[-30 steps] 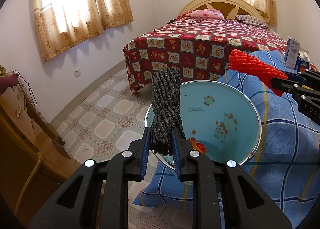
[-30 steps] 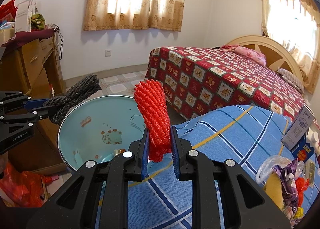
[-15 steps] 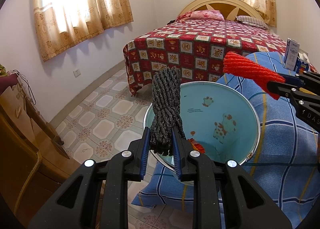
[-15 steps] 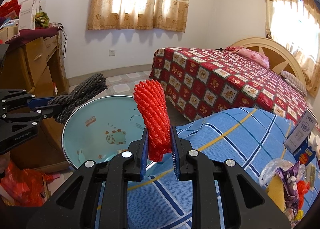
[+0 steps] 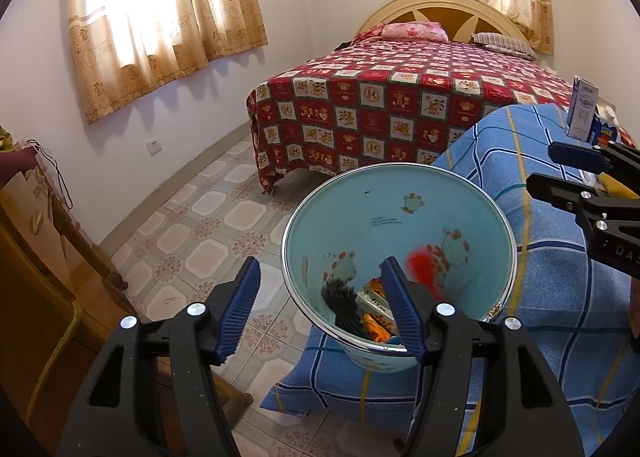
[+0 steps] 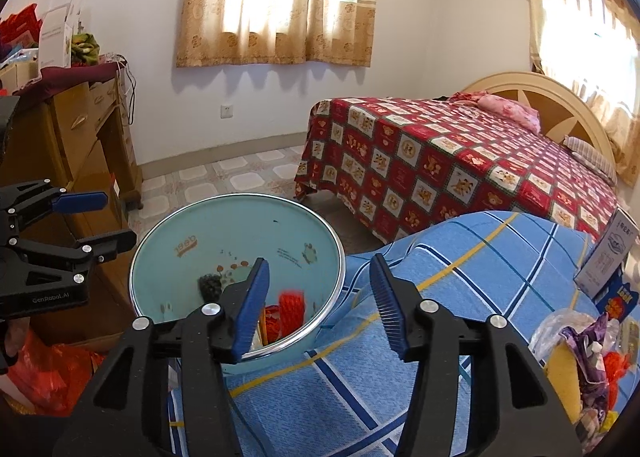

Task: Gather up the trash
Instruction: 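Open both grippers to drop the rope bundles into the bin, then move both tools back over the table toward the remaining trash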

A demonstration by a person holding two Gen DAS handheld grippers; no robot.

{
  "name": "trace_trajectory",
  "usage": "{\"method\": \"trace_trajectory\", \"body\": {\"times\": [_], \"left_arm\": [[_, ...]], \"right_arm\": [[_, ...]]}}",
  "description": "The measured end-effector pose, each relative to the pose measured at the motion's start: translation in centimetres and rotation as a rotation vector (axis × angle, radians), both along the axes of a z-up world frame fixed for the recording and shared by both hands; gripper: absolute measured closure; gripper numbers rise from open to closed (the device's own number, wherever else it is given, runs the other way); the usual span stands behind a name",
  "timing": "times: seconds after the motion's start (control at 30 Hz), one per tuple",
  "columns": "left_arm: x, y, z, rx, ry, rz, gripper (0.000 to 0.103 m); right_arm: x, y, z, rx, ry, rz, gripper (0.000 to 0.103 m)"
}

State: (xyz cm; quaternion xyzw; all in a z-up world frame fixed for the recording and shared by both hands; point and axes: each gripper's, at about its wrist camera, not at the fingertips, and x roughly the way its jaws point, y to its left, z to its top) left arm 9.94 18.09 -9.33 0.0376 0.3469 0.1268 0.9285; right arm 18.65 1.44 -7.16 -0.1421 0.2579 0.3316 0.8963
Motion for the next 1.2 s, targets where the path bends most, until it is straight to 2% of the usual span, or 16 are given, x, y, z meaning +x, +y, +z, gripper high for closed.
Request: {"method": "trace_trajectory", "body": {"times": [0.17, 0.73, 0.9, 1.07, 1.2], "left_arm": [[0.0, 0.1, 0.1, 0.003, -0.007, 0.009, 0.03], [-0.3, 0.3, -0.1, -0.002, -0.003, 0.022, 0.02], [-0.4, -0.5, -0.7, 0.002, 0.003, 0.025, 0.007], [-0.2, -2.2, -1.8, -0.014, 0.047, -0.014, 0.006], [-0.1, -4.3, -2.6, 0.002, 0.07, -0.062, 0.006]], "right_arm": [[-0.2, -0.2, -0.2, 0.003, -0.001, -0.007, 0.043], [-0.8, -1.0, -0.4, 0.008, -0.013, -0.032, 0.032], [-1.5, -1.8, -0.6, 0.001, -0.018, -0.051, 0.028], [-2.1, -3.7, -0.4, 0.007, -0.015, -0.093, 0.021], [-2.8, -6.5, 0.0, 0.015, -0.009, -0.156, 0.02]]}}
